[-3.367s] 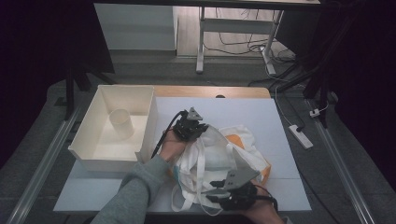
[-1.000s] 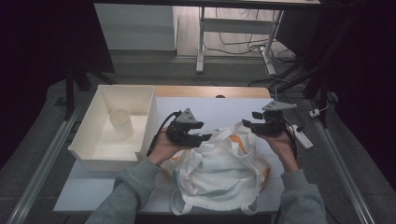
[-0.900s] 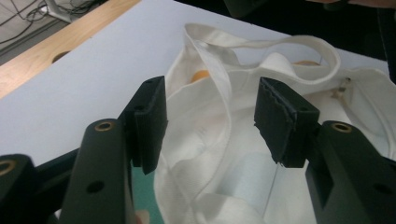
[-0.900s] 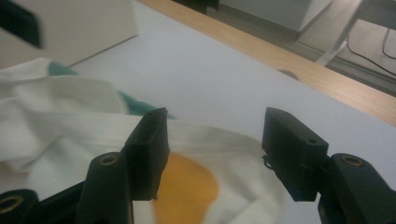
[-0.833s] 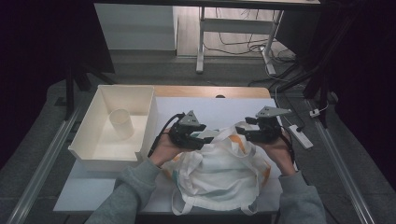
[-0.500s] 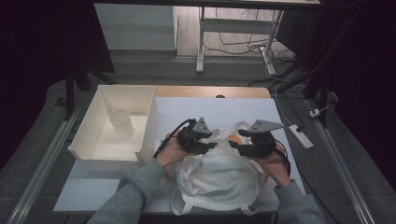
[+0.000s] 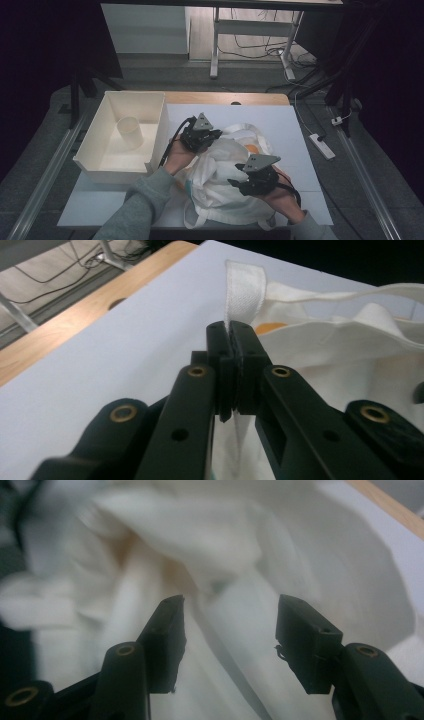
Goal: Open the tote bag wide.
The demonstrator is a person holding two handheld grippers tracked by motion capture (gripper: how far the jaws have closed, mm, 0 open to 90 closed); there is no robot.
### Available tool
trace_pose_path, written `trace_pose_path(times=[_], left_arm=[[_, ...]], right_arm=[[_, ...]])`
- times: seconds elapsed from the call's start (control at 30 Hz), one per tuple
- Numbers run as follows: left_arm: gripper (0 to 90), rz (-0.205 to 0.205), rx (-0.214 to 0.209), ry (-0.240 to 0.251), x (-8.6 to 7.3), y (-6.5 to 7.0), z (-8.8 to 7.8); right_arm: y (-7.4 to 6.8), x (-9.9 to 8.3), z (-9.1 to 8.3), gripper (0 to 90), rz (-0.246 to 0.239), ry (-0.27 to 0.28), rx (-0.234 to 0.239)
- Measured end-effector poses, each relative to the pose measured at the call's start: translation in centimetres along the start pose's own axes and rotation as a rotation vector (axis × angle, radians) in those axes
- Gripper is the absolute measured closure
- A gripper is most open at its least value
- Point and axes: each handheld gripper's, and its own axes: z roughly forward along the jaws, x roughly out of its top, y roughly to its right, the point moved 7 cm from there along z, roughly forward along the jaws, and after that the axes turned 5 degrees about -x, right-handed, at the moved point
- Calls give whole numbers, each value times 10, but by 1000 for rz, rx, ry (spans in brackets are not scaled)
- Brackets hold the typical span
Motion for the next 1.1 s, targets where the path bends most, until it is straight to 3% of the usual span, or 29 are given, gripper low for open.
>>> trace_pose_path(times=[0.1, 0.27, 0.37, 0.43, 0.57, 0.63, 0.7, 0.77, 0.9, 1.0, 1.1], left_arm=[[865, -35, 5, -7, -3, -7, 1], [865, -99, 6, 0, -6, -19, 0], [864, -124, 22, -6, -9, -26, -1], [861, -140, 28, -12, -11, -29, -1], [837, -143, 24, -57, -17, -31, 5], [831, -148, 16, -70, -19, -31, 7], [823, -153, 10, -87, -22, -32, 9], [813, -167, 10, -97, -25, -34, 9], [808, -195, 20, -103, -29, -40, 6], [809, -196, 10, -112, -30, -38, 7], [780, -187, -17, -147, -32, -33, 13]], right_arm=[[12, -13, 6, 453, 11, -64, -73], [48, -24, -9, 474, 50, -59, -252], [65, -33, -14, 478, 99, -53, -272], [75, -40, -11, 478, 97, -74, -303], [80, -52, 0, 563, 151, -82, -234], [77, -53, 4, 723, 150, -87, -194], [76, -51, 4, 855, 136, -89, -192], [77, -47, -1, 870, 135, -68, -186], [83, -35, -20, 874, 136, 4, -232], [93, -33, -36, 874, 184, 53, -261], [102, -44, -37, 874, 244, 47, -252]])
